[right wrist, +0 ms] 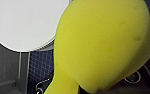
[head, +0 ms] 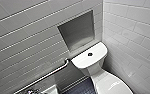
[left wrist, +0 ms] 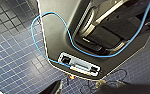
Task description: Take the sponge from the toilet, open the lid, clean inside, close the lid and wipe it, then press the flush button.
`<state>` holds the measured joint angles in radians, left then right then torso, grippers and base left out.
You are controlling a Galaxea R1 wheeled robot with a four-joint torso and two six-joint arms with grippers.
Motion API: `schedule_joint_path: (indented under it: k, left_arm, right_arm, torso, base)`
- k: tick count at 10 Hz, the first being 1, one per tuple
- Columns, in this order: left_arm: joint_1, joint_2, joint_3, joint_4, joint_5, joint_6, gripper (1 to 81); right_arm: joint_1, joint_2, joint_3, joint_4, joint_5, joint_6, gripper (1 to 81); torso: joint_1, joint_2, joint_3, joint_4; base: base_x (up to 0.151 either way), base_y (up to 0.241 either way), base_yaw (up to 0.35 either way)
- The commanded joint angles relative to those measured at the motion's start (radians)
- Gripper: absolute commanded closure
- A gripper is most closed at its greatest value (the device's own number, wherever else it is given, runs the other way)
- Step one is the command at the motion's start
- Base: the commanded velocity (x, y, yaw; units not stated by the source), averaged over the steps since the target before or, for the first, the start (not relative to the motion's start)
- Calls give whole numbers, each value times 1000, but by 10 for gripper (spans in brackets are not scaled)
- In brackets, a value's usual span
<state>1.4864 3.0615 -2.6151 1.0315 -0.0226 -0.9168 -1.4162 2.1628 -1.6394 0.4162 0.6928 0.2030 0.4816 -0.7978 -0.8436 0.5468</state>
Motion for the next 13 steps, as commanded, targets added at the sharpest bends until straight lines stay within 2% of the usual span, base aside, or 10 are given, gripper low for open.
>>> schedule_joint_path:
  k: [1, 2, 3, 4, 6, 7, 8, 9, 11, 13]
  left_arm:
    - [21, -16, -10, 5, 62, 3, 10]
    - [21, -16, -10, 5, 62, 3, 10]
    - [21, -16, -10, 5, 62, 3, 10]
    - [21, -16, -10, 5, 62, 3, 10]
    - [21, -16, -10, 5, 62, 3, 10]
    - [21, -16, -10, 5, 61, 3, 10]
    - [21, -16, -10, 4, 62, 3, 10]
    - [21, -16, -10, 4, 62, 3, 10]
    - [18, -16, -10, 4, 62, 3, 10]
    - [21, -16, -10, 2, 62, 3, 10]
  right_arm:
    - [44, -136, 250, -117, 27, -33, 811]
    - [108, -130, 254, -60, -61, -97, 811]
    - [169, -110, 253, 53, -148, -204, 811]
    - [232, -96, 254, 154, -182, -303, 811]
    - [346, -35, 209, 411, -265, -556, 811]
    - [395, 0, 170, 528, -291, -664, 811]
    - [456, 40, 117, 619, -332, -741, 811]
    - [504, 79, 69, 668, -367, -789, 811]
    - [591, 146, 9, 730, -378, -850, 811]
    - [689, 205, -37, 753, -378, -864, 811]
  torso:
    - [0, 0, 0, 0]
    - [0, 0, 0, 0]
    - [0, 0, 0, 0]
    - [0, 0, 0, 0]
    - [0, 0, 0, 0]
    - [0, 0, 0, 0]
    - [0, 0, 0, 0]
    - [0, 0, 0, 0]
    - [0, 0, 0, 0]
    - [0, 0, 0, 0]
  base:
    - [0, 0, 0]
    - [0, 0, 0]
    - [0, 0, 0]
    - [0, 0, 0]
    - [0, 0, 0]
    - [0, 0, 0]
    - [0, 0, 0]
    - [0, 0, 0]
    - [0, 0, 0]
    - [0, 0, 0]
